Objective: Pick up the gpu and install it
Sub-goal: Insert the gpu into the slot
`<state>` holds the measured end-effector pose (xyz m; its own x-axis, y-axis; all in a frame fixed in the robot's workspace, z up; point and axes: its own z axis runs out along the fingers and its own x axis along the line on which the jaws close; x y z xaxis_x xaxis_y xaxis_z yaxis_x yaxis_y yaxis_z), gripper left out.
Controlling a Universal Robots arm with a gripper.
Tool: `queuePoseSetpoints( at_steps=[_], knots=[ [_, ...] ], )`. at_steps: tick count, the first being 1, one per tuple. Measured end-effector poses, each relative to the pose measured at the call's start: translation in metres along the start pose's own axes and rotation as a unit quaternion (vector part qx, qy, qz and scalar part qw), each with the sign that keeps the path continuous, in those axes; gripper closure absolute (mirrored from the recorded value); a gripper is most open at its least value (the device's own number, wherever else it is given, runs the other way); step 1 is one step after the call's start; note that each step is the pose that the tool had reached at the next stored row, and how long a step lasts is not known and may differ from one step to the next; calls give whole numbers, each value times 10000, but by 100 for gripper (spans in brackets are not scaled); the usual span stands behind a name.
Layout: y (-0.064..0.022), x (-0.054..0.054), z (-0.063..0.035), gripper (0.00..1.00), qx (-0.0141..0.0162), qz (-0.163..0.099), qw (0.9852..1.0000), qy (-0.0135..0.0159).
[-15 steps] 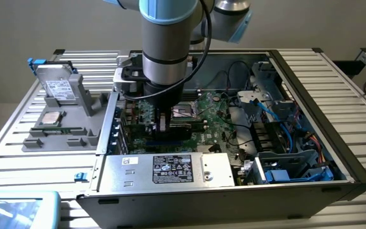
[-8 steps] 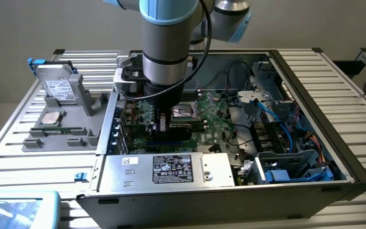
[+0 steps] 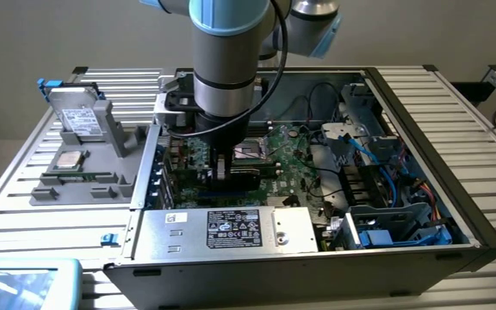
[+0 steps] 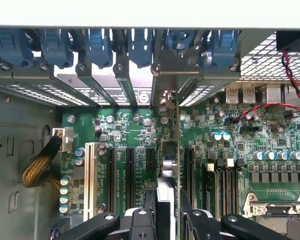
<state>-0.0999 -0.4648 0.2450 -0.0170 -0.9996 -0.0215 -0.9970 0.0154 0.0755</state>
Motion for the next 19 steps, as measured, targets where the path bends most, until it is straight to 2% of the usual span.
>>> queuePoseSetpoints(
  at_steps=[14, 19],
  knots=[
    [-27, 7, -1, 71, 4, 154, 9999, -37],
    [-28, 31, 0, 71, 4, 163, 9998, -64]
  ],
)
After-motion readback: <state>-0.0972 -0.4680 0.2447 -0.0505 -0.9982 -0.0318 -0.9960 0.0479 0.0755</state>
